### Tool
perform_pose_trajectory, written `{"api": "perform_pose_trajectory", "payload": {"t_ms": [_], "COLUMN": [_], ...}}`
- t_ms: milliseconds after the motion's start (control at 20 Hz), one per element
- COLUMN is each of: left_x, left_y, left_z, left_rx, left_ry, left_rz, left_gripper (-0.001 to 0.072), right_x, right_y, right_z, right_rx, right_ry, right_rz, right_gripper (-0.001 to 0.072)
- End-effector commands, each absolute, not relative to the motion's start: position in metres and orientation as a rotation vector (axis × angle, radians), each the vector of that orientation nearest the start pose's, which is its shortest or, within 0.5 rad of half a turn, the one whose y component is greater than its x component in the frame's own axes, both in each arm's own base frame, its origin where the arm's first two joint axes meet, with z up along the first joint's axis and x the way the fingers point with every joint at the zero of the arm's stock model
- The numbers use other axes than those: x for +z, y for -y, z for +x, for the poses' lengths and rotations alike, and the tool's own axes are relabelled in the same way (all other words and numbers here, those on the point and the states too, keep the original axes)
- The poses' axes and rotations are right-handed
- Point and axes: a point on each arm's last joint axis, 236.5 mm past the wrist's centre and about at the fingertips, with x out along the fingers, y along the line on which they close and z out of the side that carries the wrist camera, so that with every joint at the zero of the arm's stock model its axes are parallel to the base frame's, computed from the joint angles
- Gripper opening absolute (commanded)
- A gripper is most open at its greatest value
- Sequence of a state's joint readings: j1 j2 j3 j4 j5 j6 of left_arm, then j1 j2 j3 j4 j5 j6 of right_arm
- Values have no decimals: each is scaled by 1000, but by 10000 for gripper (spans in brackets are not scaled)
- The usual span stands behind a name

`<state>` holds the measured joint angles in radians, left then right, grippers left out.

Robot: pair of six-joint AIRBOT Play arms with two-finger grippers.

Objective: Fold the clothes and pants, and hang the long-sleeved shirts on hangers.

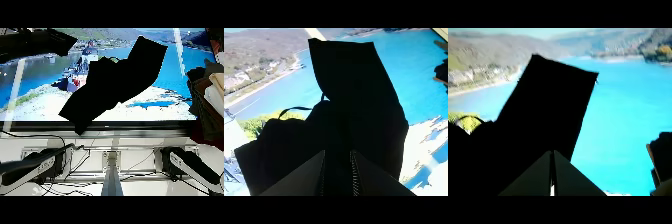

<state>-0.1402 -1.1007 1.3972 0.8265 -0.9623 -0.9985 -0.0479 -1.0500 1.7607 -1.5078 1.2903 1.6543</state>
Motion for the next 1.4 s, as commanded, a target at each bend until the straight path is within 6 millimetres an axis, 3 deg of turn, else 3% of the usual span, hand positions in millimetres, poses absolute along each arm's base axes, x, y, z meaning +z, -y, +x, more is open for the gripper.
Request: {"api": "perform_pose_trajectory", "payload": {"t_ms": [0,100,300,500,600,650,750,800,900,1050,1150,1200,1350], "left_x": [258,263,262,259,257,257,259,260,259,252,250,250,250], "left_y": [190,189,189,184,171,162,141,129,113,106,107,107,107], "left_z": [403,408,409,405,402,399,392,389,381,371,369,369,369], "left_rx": [-736,-724,-723,-722,-704,-693,-663,-644,-620,-626,-634,-635,-635], "left_ry": [-480,-456,-456,-479,-496,-510,-525,-534,-561,-610,-623,-623,-623], "left_rz": [-40,-55,-56,-44,-32,-26,-26,-27,-36,-37,-35,-36,-36], "left_gripper": [184,184,184,184,184,184,184,184,184,184,184,184,184], "right_x": [335,297,192,87,33,7,-29,-40,-45,-44,-49,-53,-66], "right_y": [-10,-47,-160,-268,-310,-328,-360,-379,-421,-456,-464,-464,-464], "right_z": [396,397,368,340,321,308,287,279,270,267,275,279,290], "right_rx": [34,217,696,1042,1146,1194,1260,1285,1305,1306,1288,1278,1266], "right_ry": [-531,-652,-883,-906,-918,-924,-908,-873,-745,-608,-561,-550,-505], "right_rz": [179,30,-305,-609,-727,-798,-899,-924,-931,-934,-945,-963,-1036], "right_gripper": [14,15,15,15,26,74,279,336,344,350,356,414,443]}}
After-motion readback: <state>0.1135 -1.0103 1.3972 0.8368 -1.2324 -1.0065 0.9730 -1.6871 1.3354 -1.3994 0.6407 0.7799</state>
